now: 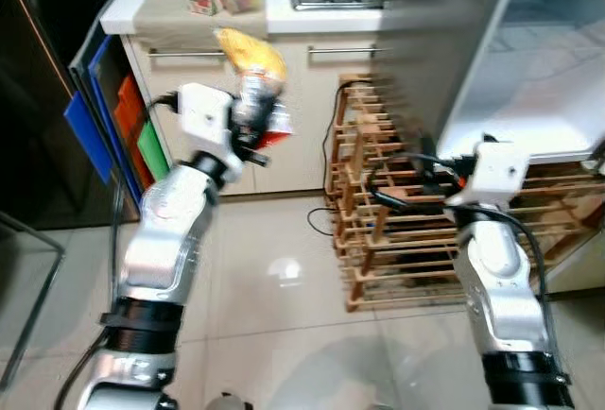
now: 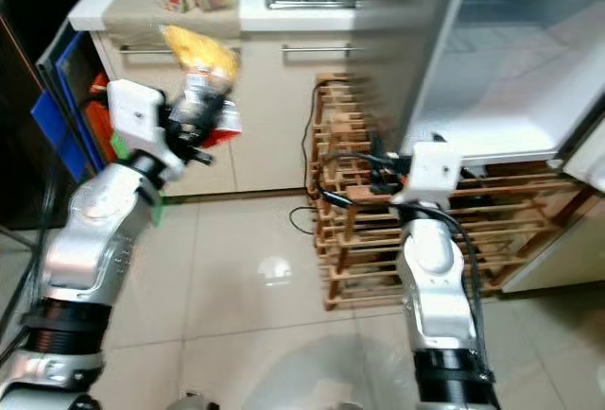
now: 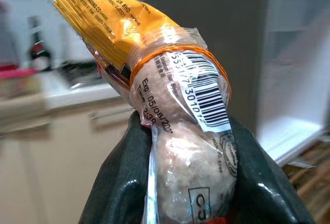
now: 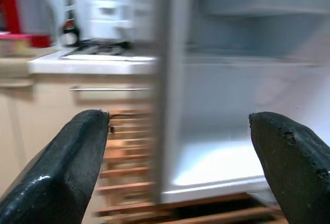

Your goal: Restocking fridge

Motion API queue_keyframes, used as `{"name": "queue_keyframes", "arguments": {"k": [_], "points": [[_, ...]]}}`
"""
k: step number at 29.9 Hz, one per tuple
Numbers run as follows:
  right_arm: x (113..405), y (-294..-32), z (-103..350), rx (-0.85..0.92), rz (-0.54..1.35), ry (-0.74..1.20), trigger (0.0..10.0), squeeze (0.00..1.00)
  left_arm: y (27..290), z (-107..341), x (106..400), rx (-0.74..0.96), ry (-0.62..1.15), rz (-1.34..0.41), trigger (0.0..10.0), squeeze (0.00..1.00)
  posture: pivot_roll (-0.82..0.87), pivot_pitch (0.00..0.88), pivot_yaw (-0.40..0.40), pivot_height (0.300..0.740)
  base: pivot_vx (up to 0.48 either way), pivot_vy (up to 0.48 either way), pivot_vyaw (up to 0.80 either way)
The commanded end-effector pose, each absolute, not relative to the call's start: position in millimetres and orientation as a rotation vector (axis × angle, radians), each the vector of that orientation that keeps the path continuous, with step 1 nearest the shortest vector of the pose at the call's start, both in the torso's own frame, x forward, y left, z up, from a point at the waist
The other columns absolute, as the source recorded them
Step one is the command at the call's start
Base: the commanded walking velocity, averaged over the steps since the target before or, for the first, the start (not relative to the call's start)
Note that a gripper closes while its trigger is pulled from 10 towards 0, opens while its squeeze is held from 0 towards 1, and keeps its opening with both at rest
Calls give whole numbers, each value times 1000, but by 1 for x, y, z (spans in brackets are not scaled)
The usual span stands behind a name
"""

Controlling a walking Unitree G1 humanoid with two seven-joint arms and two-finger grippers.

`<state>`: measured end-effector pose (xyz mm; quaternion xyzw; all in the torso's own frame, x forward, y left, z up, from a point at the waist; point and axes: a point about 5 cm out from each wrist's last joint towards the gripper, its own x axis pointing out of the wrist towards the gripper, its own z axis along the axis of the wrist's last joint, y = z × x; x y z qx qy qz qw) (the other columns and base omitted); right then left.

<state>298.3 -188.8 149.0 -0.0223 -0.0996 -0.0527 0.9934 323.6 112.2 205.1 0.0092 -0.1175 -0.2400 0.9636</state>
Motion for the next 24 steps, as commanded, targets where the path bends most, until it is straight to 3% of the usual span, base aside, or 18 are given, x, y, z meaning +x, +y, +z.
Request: {"name": "queue_keyframes", "arguments": {"k": [1,15,24], "points": [[298,-183,154,-40,-95,-217,10000,0,119,213,324,32,-272,-471,10000,0,-35,0,29,732,0,-424,0],[295,-183,153,-36,-105,-214,10000,0,121,212,328,18,-252,-446,10000,0,-35,0,32,732,0,-423,0],[279,-197,144,-77,-128,-186,10000,0,131,199,337,-11,-192,-325,10000,0,-48,0,37,732,272,-290,0]]}}
